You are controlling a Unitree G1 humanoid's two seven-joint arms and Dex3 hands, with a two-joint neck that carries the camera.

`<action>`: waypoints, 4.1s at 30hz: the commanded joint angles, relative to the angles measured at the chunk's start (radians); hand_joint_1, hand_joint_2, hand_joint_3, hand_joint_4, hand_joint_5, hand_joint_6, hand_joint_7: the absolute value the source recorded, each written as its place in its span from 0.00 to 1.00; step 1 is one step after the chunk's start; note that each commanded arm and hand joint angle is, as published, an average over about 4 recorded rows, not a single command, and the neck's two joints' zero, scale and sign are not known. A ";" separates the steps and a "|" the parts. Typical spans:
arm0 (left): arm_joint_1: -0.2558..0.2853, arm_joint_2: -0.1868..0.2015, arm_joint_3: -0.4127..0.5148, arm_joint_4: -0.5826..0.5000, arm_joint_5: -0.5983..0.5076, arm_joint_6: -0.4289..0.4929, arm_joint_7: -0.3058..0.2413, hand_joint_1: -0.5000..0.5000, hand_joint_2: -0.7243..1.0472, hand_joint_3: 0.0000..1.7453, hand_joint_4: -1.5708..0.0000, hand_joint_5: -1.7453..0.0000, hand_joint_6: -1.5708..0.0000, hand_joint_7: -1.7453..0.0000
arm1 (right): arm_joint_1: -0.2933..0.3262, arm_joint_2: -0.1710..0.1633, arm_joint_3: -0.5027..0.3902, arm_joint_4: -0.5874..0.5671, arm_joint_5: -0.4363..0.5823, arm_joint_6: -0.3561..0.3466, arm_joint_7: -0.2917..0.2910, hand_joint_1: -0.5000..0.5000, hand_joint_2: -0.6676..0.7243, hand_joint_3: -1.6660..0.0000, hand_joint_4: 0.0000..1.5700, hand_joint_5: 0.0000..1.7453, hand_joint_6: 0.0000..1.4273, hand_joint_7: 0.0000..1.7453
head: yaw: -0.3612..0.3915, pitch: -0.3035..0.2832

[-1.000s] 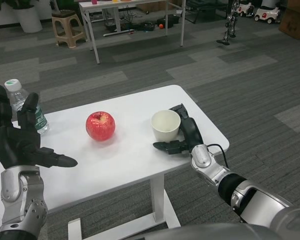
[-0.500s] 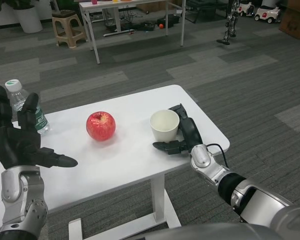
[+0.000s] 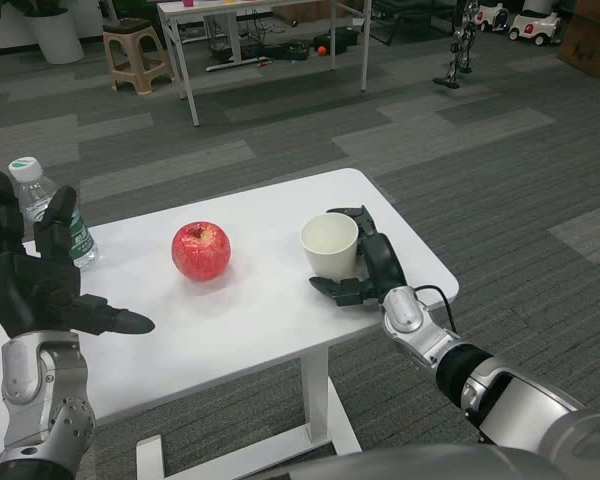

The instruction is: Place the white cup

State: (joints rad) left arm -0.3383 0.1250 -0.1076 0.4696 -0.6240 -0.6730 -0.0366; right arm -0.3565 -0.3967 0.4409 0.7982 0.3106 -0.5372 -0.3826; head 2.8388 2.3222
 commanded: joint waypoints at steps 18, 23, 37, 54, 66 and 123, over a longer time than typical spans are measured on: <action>0.001 0.005 0.005 0.007 -0.010 -0.002 -0.003 0.00 0.10 0.05 1.00 0.59 1.00 1.00 | -0.010 0.007 -0.040 0.034 0.001 -0.006 0.080 0.04 0.18 0.76 0.00 0.78 0.00 0.26 | 0.000 -0.001; 0.001 0.005 0.005 0.009 -0.010 -0.002 -0.003 0.00 0.10 0.05 1.00 0.59 1.00 1.00 | -0.010 0.007 -0.042 0.040 0.001 -0.006 0.099 0.04 0.23 0.79 0.00 0.67 0.00 0.22 | 0.001 -0.002; 0.000 0.005 0.004 0.012 -0.010 -0.003 -0.003 0.00 0.10 0.05 1.00 0.59 1.00 1.00 | -0.022 0.006 -0.043 0.071 -0.001 -0.007 0.172 0.05 0.73 1.00 0.00 0.06 0.00 0.00 | 0.001 -0.002; -0.002 0.005 0.008 0.013 -0.013 -0.007 -0.003 0.00 0.10 0.05 1.00 0.59 1.00 1.00 | 0.016 0.047 -0.265 -0.010 -0.020 -0.015 0.171 0.04 0.89 1.00 0.00 0.00 0.00 0.00 | 0.007 0.006; -0.021 0.006 0.013 0.027 -0.016 -0.008 -0.003 0.00 0.10 0.05 1.00 0.59 1.00 1.00 | 0.126 0.039 -0.449 -0.300 -0.016 -0.015 0.169 0.04 0.83 1.00 0.00 0.00 0.00 0.00 | -0.001 0.007; -0.066 0.091 -0.017 0.025 0.000 0.124 0.000 0.00 0.15 0.05 1.00 0.59 1.00 1.00 | 0.243 -0.120 -0.387 -0.711 0.006 -0.004 -0.015 0.04 0.66 1.00 0.00 0.00 0.00 0.00 | 0.023 0.031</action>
State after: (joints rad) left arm -0.3865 0.2085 -0.1276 0.4817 -0.6360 -0.5519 -0.0331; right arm -0.0804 -0.5375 0.0581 0.0935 0.3153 -0.5384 -0.4136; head 2.8612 2.3530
